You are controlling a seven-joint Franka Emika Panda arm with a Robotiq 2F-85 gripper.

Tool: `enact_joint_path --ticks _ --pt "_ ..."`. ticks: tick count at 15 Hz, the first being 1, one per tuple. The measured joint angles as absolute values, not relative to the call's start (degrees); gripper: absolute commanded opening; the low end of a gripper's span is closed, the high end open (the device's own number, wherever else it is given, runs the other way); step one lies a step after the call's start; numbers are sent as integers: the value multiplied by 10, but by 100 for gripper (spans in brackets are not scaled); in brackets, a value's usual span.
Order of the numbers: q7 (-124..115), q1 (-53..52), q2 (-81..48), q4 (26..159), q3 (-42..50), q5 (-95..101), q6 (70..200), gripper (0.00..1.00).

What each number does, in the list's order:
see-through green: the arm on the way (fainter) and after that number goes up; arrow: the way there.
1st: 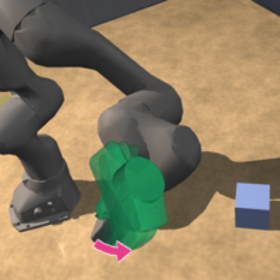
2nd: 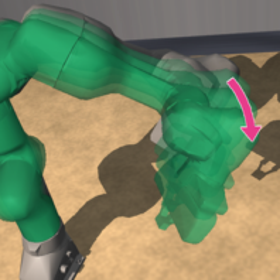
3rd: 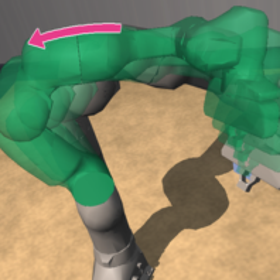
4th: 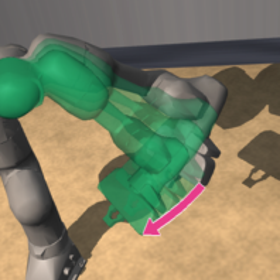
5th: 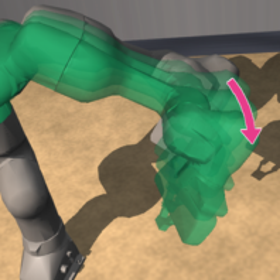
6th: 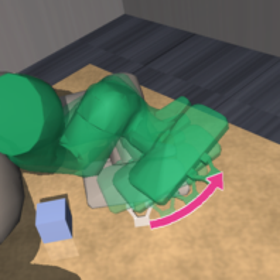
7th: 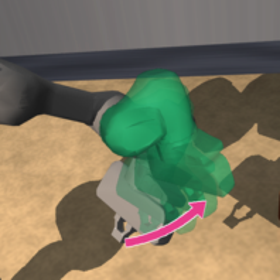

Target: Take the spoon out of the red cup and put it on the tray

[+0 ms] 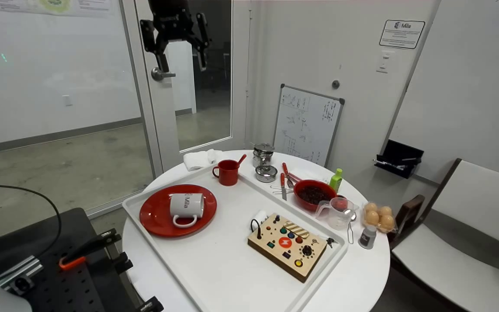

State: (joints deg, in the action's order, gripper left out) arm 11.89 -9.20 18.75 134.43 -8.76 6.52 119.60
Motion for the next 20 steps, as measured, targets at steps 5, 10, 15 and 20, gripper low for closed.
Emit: enact_joint_path --ticks 5,10,15,20 --pt "126 -93 97 1282 -91 68 1183 100" --pt "127 -93 95 1274 -91 67 1176 100" --pt "132 -93 57 1266 -92 79 1175 100" --pt "140 -95 -51 1195 -97 135 1195 100"
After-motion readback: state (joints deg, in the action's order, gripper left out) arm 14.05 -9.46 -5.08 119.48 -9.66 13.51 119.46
